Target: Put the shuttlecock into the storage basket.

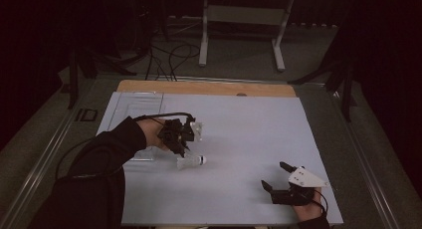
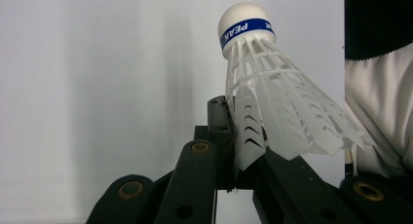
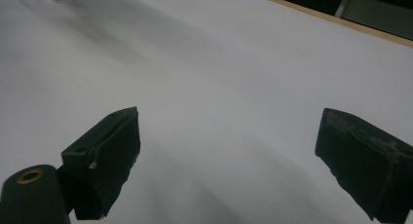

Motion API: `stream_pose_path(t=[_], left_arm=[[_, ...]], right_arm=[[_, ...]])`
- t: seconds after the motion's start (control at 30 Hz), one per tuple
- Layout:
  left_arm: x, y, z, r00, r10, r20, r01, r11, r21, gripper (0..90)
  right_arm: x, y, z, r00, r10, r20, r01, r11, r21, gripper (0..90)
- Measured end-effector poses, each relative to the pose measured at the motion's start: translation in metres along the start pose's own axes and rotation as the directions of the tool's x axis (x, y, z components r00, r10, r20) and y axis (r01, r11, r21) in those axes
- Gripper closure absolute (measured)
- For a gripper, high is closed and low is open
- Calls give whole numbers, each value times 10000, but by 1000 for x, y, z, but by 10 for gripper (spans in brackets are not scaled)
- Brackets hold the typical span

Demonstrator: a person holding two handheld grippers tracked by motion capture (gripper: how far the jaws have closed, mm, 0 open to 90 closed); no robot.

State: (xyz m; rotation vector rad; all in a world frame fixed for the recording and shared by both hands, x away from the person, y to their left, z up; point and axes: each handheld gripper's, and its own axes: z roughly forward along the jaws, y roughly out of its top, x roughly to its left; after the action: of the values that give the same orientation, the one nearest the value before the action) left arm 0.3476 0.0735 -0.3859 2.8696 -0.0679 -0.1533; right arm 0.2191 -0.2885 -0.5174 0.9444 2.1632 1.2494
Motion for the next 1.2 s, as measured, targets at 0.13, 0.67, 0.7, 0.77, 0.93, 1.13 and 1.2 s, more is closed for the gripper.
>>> stream_pose_path(t=[0.13, 0.67, 0.7, 0.77, 0.93, 1.13, 1.2], left_arm=[[1, 0, -9, 9995, 13, -308, -13, 10000, -3, 895], [3, -3, -24, 9978, 134, -645, -143, 9998, -122, 896], [4, -3, -26, 9976, 122, -687, -132, 9998, -146, 895], [5, -4, -28, 9973, 211, -708, -224, 9996, -174, 895], [9, -8, -33, 9964, 71, -850, -93, 9996, -249, 896], [12, -12, -39, 9924, -143, -1220, 110, 9996, -276, 895], [14, -14, -42, 9913, -92, -1310, 53, 9995, -301, 895]], right_arm=[[0, 0, 0, 10000, 1, -19, -1, 10000, -18, 92], [1, 0, -1, 10000, -39, -85, 38, 9999, -150, 93], [1, 0, -1, 9999, -71, -98, 69, 9999, -137, 93], [1, 0, -1, 9999, -88, -88, 87, 9999, -126, 93], [1, 0, -1, 10000, -16, -82, 15, 9999, -125, 93], [1, 0, -1, 10000, -32, -86, 31, 9999, -100, 93], [1, -1, -1, 9999, -35, -102, 34, 10000, -94, 93]])
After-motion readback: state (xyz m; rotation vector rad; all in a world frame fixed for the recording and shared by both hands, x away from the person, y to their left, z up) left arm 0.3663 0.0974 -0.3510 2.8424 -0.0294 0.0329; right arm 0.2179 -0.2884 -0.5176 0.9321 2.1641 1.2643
